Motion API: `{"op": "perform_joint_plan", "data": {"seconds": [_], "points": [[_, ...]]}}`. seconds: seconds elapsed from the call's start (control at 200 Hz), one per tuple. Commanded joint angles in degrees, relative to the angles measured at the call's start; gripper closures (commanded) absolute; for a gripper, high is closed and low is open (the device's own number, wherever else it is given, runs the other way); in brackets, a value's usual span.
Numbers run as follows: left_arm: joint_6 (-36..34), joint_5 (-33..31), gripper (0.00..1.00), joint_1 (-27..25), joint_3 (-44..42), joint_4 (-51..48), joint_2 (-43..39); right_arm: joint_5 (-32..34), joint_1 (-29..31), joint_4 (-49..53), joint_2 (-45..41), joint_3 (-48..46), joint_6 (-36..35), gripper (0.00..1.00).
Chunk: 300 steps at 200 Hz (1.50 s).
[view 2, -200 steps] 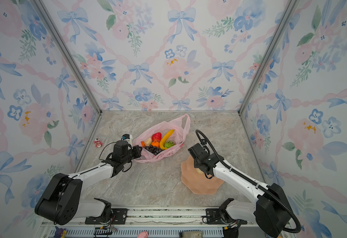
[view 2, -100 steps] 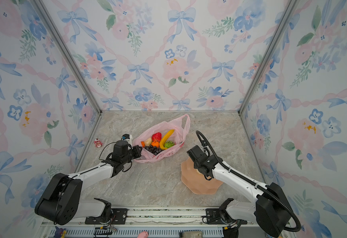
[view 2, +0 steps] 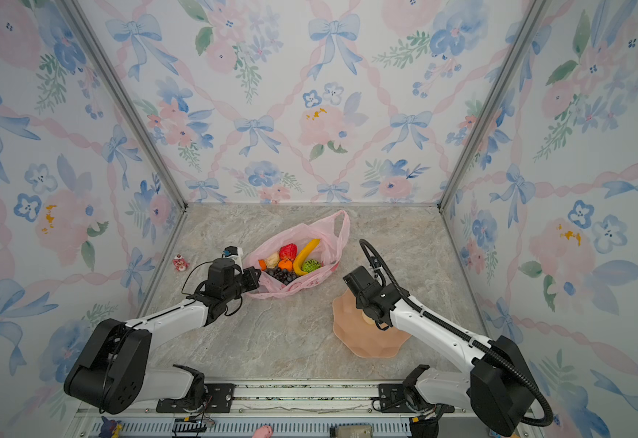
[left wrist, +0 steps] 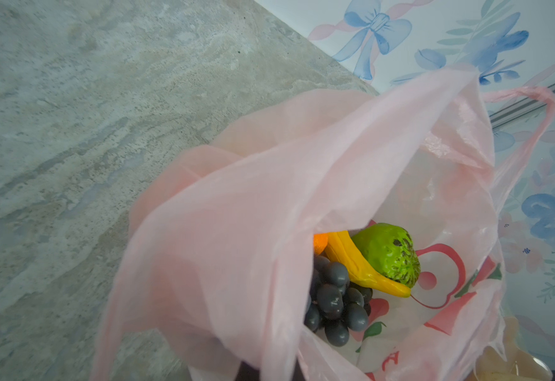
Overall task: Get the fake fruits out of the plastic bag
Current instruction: 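Carry the pale pear to the peach bowl and open the right gripper, then move the right gripper back over the bag opening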
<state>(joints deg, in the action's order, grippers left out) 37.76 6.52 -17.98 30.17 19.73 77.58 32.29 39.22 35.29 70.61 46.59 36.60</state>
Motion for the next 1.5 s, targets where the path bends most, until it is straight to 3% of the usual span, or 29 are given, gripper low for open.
{"op": "perform_joint_plan", "data": {"seconds": [0.0, 0.155, 0.3, 0.47, 0.735, 1.155, 1.495], "points": [[0.30, 0.77, 1.00, 0.47, -0.64, 1.33, 0.65, 1.45, 0.67, 0.75, 0.27, 2.24, -0.47, 0.53], [0.32, 1.52, 1.00, 0.42, -0.72, 1.39, 0.83, -0.07, 0.44, 0.31, 0.42, 4.70, -3.55, 0.49], [0.04, 2.18, 1.00, 0.32, -0.64, 1.53, 1.00, -7.42, 0.24, -3.03, 3.05, 9.61, -6.78, 0.43], [-0.49, 2.09, 1.00, 0.27, -0.78, 1.39, 0.67, -17.24, 0.41, -5.31, 12.30, 20.59, -10.00, 0.42], [-0.80, 2.06, 1.00, 0.14, -1.66, 1.39, 0.97, -26.24, 0.84, -7.98, 26.24, 34.53, -9.89, 0.41], [-1.11, 2.18, 1.00, 0.16, -1.35, 1.63, 1.31, -34.08, 1.58, -8.98, 44.14, 50.59, -8.62, 0.39], [-1.06, 1.77, 1.00, 0.28, -1.89, 1.72, 0.64, -32.79, 3.61, -5.69, 54.46, 61.37, -13.35, 0.40]]}}
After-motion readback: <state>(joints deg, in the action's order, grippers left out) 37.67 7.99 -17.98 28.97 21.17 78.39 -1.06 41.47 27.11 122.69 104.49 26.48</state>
